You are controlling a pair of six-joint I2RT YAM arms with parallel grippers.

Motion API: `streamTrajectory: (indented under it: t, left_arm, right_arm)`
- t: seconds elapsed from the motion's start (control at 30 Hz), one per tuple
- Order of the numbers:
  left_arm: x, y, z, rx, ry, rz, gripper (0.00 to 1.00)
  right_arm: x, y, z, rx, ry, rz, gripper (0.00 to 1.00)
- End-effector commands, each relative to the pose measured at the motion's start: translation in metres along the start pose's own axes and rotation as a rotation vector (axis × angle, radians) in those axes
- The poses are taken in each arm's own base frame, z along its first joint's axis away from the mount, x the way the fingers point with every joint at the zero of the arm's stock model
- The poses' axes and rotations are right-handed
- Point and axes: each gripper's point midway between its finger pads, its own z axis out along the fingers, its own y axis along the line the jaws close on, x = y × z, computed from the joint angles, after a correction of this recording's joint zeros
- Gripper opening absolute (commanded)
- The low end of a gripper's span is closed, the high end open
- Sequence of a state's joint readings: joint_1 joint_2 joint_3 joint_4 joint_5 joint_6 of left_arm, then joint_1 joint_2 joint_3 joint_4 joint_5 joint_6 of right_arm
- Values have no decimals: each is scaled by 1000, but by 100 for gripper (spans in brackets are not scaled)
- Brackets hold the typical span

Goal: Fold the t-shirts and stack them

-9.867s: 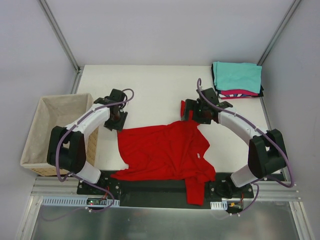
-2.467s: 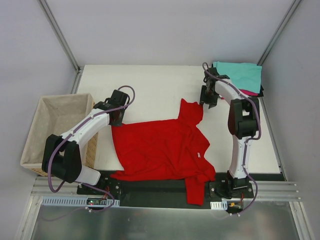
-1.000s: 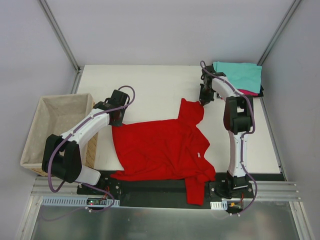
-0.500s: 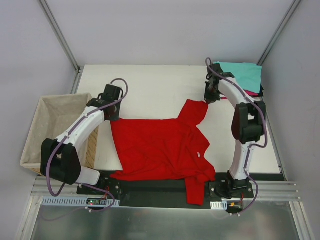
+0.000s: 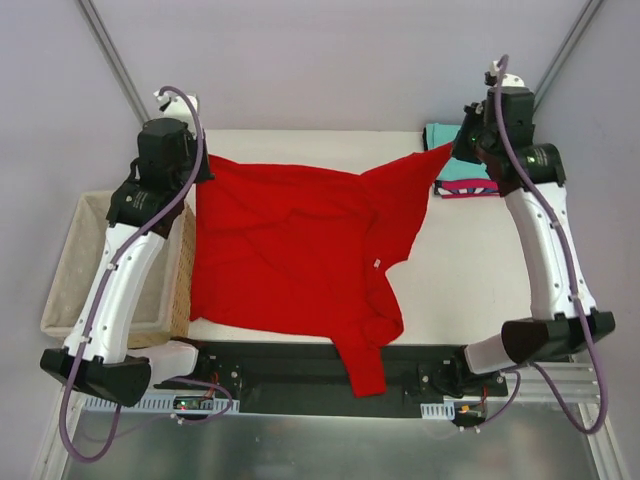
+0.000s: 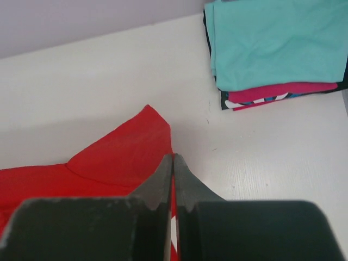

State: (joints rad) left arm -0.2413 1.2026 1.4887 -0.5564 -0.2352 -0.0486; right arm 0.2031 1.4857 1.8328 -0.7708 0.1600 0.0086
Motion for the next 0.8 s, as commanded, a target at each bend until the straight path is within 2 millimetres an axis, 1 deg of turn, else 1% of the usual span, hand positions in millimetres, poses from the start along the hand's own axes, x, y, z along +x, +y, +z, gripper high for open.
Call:
streamTrajectory:
  t: [0.0,0.03,0.07,0.1,0.13,0.2,0.23,0.27,0.3,0.33,0.37,0.4,0.43,0.47,0.5,0.53,0.57,0.6,0.63,0.67,0.7,0.73,0.77]
  left_arm:
    - [-51,-5,-41,77,-184,-21,0]
    - [-61,-4,-50,87,-230,-35,0]
    - [-70,-4,-65,105,-273,-43,0]
    - [-76,-4,-73,113,-299,-46,0]
    - [-86,-4,-85,126,-336,-48,0]
    - [-103,-3,-113,154,-411,-47,0]
    - [-108,-2,-123,162,-436,-47,0]
    - [-113,0,-138,173,-472,-48,0]
    - [-120,-2,-151,198,-505,-47,0]
    - [-126,-1,-163,207,-535,-53,0]
    - [-131,1,-177,216,-572,-61,0]
    - [-139,0,-192,236,-612,-64,0]
    - [-144,1,-202,244,-642,-73,0]
    - [-154,4,-217,245,-703,-83,0]
    - [-161,7,-228,243,-741,-92,0]
    - [-167,11,-235,227,-772,-96,0]
    - [-175,14,-242,221,-805,-104,0]
    - [-184,17,-253,217,-843,-111,0]
    - [-189,16,-251,217,-848,-108,0]
    - [-194,16,-254,217,-863,-114,0]
    - [-203,17,-263,221,-899,-120,0]
    - [-207,15,-261,232,-903,-119,0]
    - [-209,13,-263,243,-913,-120,0]
  right_arm:
    - [-39,14,-68,-100,-178,-5,1]
    - [-46,18,-80,-126,-214,-3,1]
    - [-53,18,-101,-146,-257,2,1]
    - [-63,19,-116,-167,-295,9,1]
    - [-66,22,-128,-196,-312,3,1]
    - [-80,26,-165,-250,-391,4,1]
    - [-88,30,-182,-293,-437,1,1]
    - [-92,33,-195,-322,-471,-2,1]
    - [-98,30,-219,-340,-530,5,1]
    - [-103,40,-236,-410,-571,-13,1]
    - [-106,41,-248,-434,-600,-18,1]
    - [-108,41,-267,-461,-641,-24,1]
    - [-115,41,-282,-477,-686,-30,1]
    - [-118,40,-293,-478,-714,-38,1]
    - [-120,36,-303,-475,-741,-39,1]
    - [-125,35,-315,-481,-784,-43,1]
    - [-128,34,-320,-478,-808,-50,1]
    - [-132,32,-327,-473,-834,-45,1]
    - [-138,31,-338,-478,-873,-45,1]
    - [-141,30,-343,-476,-891,-43,1]
    - [-144,30,-347,-478,-906,-38,1]
    - [-149,30,-358,-491,-945,-38,1]
    - [-149,30,-361,-499,-960,-42,1]
